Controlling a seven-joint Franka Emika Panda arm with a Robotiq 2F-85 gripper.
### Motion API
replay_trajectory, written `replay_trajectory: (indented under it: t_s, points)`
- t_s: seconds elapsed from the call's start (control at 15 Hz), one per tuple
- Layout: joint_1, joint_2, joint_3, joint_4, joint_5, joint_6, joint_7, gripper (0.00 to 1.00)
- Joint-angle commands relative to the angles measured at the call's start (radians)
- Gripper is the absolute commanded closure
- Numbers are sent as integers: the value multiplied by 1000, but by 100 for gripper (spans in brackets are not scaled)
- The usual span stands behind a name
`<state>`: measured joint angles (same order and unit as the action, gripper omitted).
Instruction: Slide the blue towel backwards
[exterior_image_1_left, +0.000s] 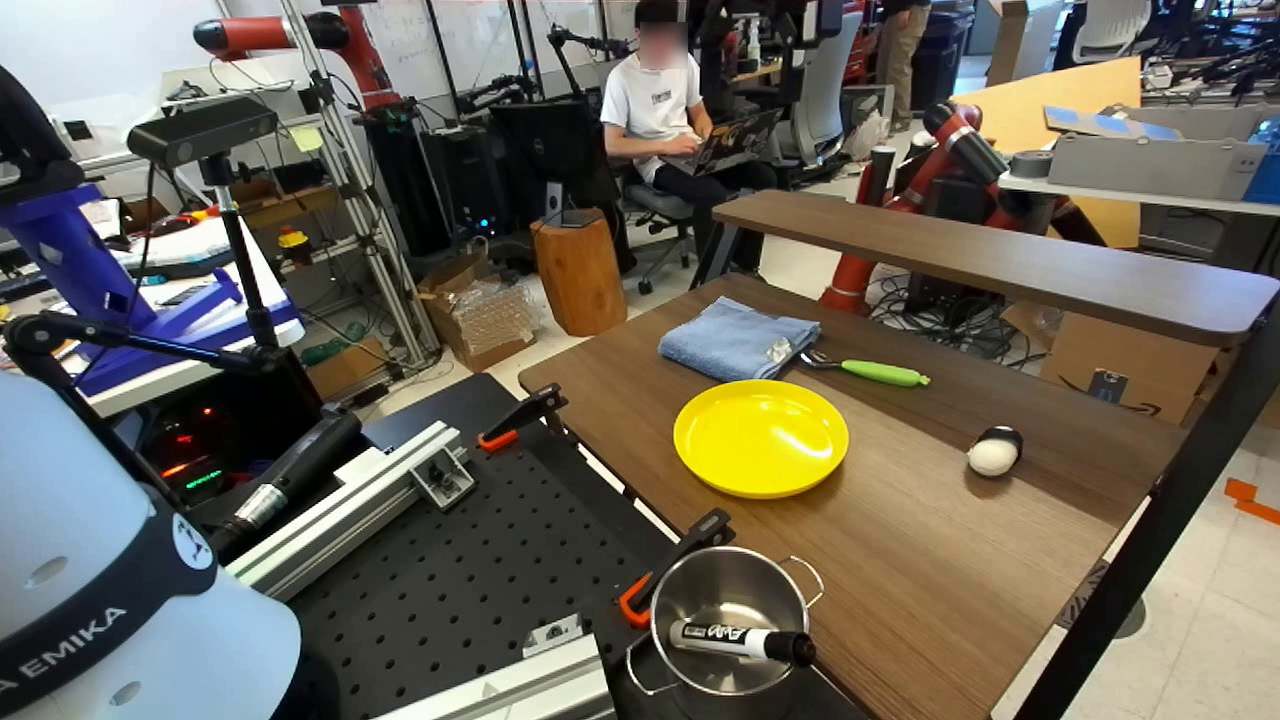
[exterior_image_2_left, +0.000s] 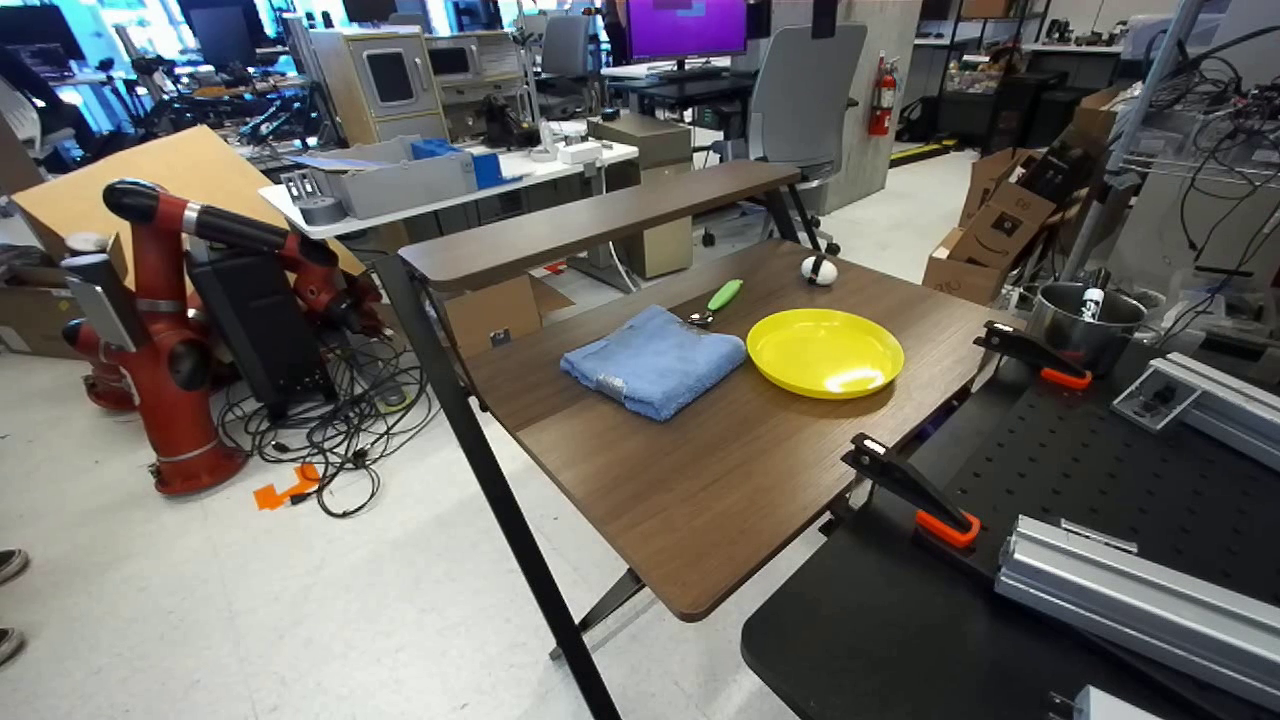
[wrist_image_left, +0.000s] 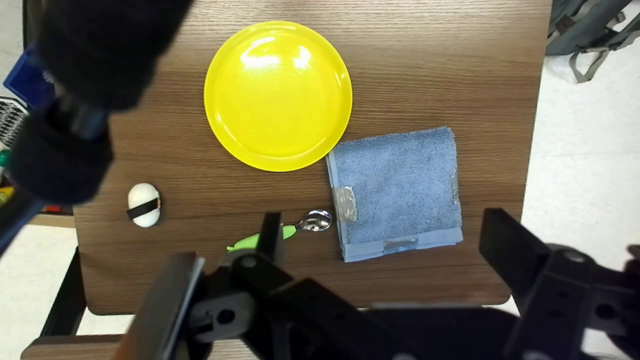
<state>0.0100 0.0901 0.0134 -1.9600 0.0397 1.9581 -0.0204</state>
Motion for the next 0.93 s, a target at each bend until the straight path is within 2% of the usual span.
replay_trajectory:
  t_s: [0.0,0.4,0.87]
  points:
    - [0,0,0,2,0,-2,0,0]
    - [14,64,7,28,-11,78,88,0]
    - [77,254,24,120,-55,209,182,0]
